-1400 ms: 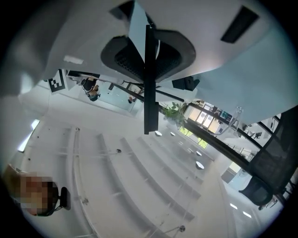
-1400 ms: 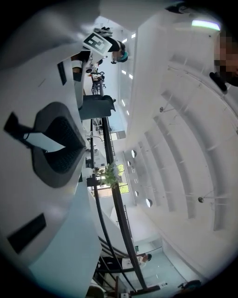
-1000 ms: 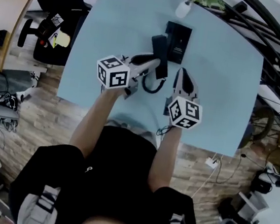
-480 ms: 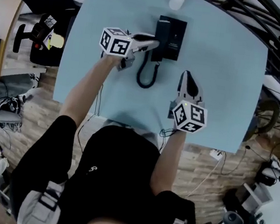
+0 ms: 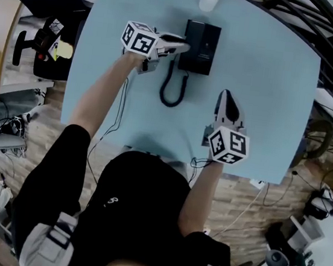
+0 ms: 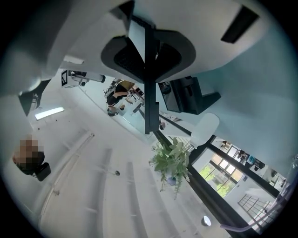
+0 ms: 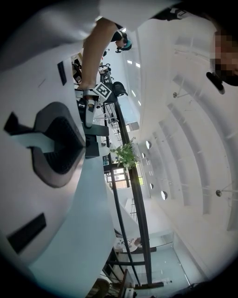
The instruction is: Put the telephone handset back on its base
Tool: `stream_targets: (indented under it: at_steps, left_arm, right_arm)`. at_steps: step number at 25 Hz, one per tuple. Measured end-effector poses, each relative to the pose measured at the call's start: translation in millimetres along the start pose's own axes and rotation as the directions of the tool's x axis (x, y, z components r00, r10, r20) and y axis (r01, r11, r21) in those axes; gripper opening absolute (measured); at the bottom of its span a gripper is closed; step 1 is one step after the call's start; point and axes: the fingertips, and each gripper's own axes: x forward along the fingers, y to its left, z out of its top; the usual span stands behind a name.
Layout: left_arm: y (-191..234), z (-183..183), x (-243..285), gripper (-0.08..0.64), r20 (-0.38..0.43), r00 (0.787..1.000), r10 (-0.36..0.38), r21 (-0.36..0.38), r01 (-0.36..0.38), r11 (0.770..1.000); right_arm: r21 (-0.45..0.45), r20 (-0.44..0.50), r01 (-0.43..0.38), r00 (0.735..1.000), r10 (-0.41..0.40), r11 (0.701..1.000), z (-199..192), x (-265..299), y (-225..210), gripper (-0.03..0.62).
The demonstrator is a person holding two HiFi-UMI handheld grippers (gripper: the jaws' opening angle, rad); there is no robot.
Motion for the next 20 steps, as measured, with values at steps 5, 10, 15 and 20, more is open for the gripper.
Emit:
stream_targets:
  at_steps: [5, 10, 15, 20]
  left_arm:
    - [12, -2, 2, 0.066, -0.003, 1.0, 0.008, -0.026, -0.008, 1.0]
    - [20, -4, 4, 0.066, 0.001, 1.0, 0.01, -0.065, -0.01, 0.998]
    - [34, -15, 7, 0.076, -0.027, 0.998, 0.056, -0.109, -0.058, 0.992]
    - [49, -22, 11, 0.099, -0.101, 0.985, 0.138, -0.095, -0.148, 0.984]
  right_arm:
    - [0.001, 0.004, -0.006, 1.0, 0.006, 1.0, -1, 2, 0, -0.006]
    - [-0.002, 0.009, -0.005, 1.0, 0.005, 1.0, 3, 1, -1, -0.006]
    - [-0.003, 0.014, -0.001, 1.0, 0.001, 1.0, 6, -2, -4, -0.006]
    - [0.013, 0.019, 0.003, 1.0, -0.003, 1.0, 6, -4, -5, -0.006]
